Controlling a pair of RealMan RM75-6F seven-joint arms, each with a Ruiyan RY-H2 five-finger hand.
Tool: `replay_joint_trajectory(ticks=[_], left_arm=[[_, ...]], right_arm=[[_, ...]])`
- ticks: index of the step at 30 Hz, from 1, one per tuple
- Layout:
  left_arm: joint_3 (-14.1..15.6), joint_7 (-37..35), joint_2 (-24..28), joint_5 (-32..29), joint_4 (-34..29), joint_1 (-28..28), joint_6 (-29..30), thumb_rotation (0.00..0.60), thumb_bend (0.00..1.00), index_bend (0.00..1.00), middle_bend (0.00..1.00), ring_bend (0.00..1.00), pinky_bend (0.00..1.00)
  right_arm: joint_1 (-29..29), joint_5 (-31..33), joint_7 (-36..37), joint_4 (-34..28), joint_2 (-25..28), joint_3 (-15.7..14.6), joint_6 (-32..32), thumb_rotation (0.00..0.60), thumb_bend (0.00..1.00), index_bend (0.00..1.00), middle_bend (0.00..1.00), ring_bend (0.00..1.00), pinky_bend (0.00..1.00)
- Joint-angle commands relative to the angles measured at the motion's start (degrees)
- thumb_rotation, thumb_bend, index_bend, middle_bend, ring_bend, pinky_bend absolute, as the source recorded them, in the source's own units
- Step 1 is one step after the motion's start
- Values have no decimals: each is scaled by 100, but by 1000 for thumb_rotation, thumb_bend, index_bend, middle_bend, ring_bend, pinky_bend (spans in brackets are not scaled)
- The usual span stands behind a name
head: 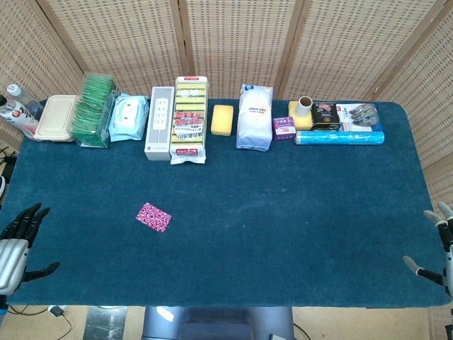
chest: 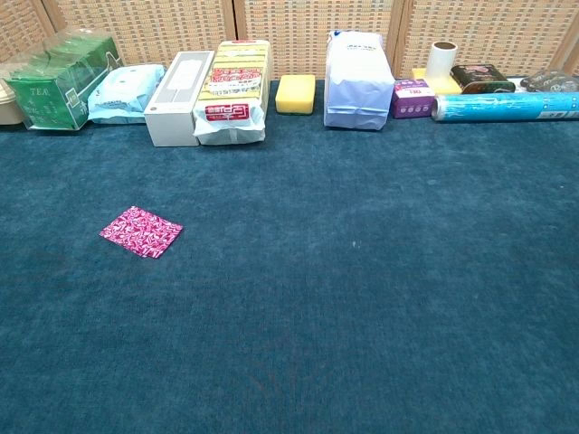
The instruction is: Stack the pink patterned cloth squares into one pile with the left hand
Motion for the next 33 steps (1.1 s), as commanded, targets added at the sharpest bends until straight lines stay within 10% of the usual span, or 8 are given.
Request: replay_joint_trajectory(ticks=[1, 12, 19, 33], left_arm=[[2, -3, 15, 16, -6, -14, -86, 600, 98, 0, 0, 0, 138], [251, -218, 134, 171, -236, -611, -1575, 600, 97, 0, 0, 0, 138], [-169, 312, 104, -1028, -469, -1627, -3177, 600, 23, 0, 0, 0, 60], [-655, 1028, -573, -2657, -237, -2979, -4555, 600, 0, 0, 0, 0, 31]], right_arm=[[15, 36, -73, -4, -24, -2, -48, 600, 27, 173, 66, 0, 0], [-4, -52, -134, -35, -26, -61, -34, 600, 29, 173, 66, 0, 0], [6, 81, 111, -40, 111, -72, -205, 600, 30, 174, 66, 0, 0], [8, 129, 409, 21, 201, -56, -269, 600, 34, 172, 66, 0, 0]])
